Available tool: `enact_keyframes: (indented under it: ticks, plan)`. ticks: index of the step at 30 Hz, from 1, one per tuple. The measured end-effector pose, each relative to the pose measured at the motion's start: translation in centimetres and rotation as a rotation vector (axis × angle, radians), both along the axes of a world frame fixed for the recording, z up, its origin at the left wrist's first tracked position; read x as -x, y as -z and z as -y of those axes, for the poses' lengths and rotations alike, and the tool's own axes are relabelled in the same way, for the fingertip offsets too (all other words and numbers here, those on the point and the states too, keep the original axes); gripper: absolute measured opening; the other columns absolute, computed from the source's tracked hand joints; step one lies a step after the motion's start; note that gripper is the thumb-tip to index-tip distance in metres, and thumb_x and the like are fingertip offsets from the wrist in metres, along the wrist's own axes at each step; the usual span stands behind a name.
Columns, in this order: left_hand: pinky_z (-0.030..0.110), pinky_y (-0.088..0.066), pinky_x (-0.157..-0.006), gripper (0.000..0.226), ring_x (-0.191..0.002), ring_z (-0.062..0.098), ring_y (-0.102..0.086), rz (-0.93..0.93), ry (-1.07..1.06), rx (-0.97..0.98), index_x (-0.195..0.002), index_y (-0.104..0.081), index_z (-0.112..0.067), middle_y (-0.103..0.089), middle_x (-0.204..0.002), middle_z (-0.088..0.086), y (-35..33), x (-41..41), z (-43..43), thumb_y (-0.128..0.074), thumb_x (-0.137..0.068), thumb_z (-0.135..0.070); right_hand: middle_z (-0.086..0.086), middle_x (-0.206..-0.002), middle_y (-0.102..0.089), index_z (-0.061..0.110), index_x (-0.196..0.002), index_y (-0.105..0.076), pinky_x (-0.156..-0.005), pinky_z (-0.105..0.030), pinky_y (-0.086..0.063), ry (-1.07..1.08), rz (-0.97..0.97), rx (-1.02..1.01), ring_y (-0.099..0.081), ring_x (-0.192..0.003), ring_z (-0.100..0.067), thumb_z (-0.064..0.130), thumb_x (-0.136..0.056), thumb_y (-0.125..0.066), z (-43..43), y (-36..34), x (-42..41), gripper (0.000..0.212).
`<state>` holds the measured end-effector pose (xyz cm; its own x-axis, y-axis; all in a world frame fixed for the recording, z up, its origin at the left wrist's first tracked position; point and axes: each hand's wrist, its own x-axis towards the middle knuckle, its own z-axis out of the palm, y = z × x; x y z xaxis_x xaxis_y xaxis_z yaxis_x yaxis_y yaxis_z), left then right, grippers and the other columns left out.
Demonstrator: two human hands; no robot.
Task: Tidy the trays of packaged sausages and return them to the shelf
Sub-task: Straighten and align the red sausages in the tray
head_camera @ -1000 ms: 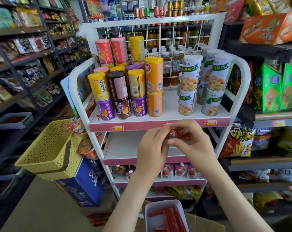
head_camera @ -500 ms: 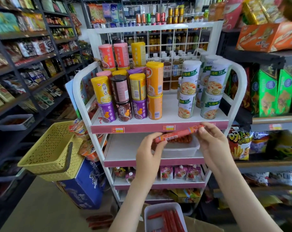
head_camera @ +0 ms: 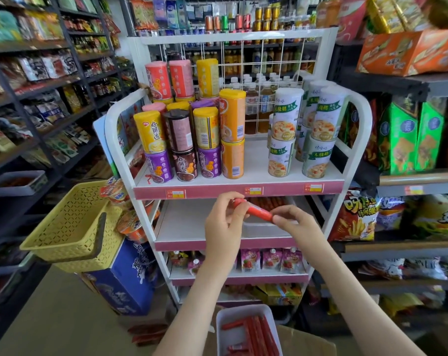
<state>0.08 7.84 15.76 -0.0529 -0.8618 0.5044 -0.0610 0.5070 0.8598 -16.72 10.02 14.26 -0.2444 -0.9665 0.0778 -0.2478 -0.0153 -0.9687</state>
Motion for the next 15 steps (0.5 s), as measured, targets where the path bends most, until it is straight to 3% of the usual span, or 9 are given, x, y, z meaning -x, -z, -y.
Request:
enact_keyframes:
  ticks: [2, 5, 8, 12, 15]
  plan:
    - [0.014, -0.05, -0.074, 0.011, -0.083, 0.002, -0.061, 0.142, -0.06, 0.085, -0.098, -0.055, -0.027, -0.06, -0.09, -0.014, 0.3, 0.3, 0.0, -0.06, -0.091, -0.02, 0.017, -0.103, -0.059, 0.028, -0.103, -0.063, -0.082, -0.004, -0.036, -0.074, -0.277, 0.102, -0.051, -0.1, 0.006, 0.016, -0.084, -0.07, 0.0, 0.1, -0.7, 0.024]
    - [0.008, -0.046, -0.071, 0.015, -0.083, 0.0, -0.057, 0.206, -0.089, 0.13, -0.101, -0.051, -0.027, -0.056, -0.088, -0.017, 0.6, 0.8, -0.2, -0.061, -0.09, -0.025, 0.021, -0.102, -0.058, 0.036, -0.104, -0.058, -0.086, -0.006, -0.036, -0.146, -0.407, 0.235, -0.051, -0.1, 0.003, 0.012, -0.084, -0.069, -0.1, -0.2, -2.2, 0.034]
    - [0.011, -0.048, -0.069, 0.023, -0.081, 0.002, -0.059, 0.179, -0.093, 0.092, -0.104, -0.048, -0.03, -0.059, -0.087, -0.015, 1.0, 0.6, -0.1, -0.064, -0.088, -0.027, 0.024, -0.102, -0.06, 0.047, -0.1, -0.054, -0.084, -0.007, -0.039, -0.144, -0.338, 0.232, -0.054, -0.099, 0.003, 0.005, -0.084, -0.066, -0.2, -0.2, -3.0, 0.046]
    - [0.007, -0.046, -0.077, 0.038, -0.089, -0.005, -0.06, 0.261, -0.026, 0.06, -0.119, -0.048, -0.032, -0.062, -0.098, -0.016, 2.5, -0.3, 0.4, -0.066, -0.088, -0.021, 0.015, -0.103, -0.064, 0.039, -0.116, -0.053, -0.082, -0.017, -0.049, -0.186, -0.193, 0.176, -0.061, -0.091, -0.001, -0.001, -0.088, -0.06, -0.3, 1.0, -3.1, 0.049]
    - [0.013, -0.047, -0.08, 0.046, -0.09, -0.002, -0.06, 0.376, 0.029, -0.204, -0.133, -0.043, -0.03, -0.064, -0.103, -0.012, 4.3, -1.1, 1.8, -0.06, -0.091, -0.029, 0.013, -0.102, -0.064, 0.041, -0.131, -0.045, -0.07, -0.023, -0.052, -0.21, -0.198, 0.108, -0.06, -0.075, -0.009, 0.003, -0.092, -0.057, 0.0, 2.9, -2.8, 0.056]
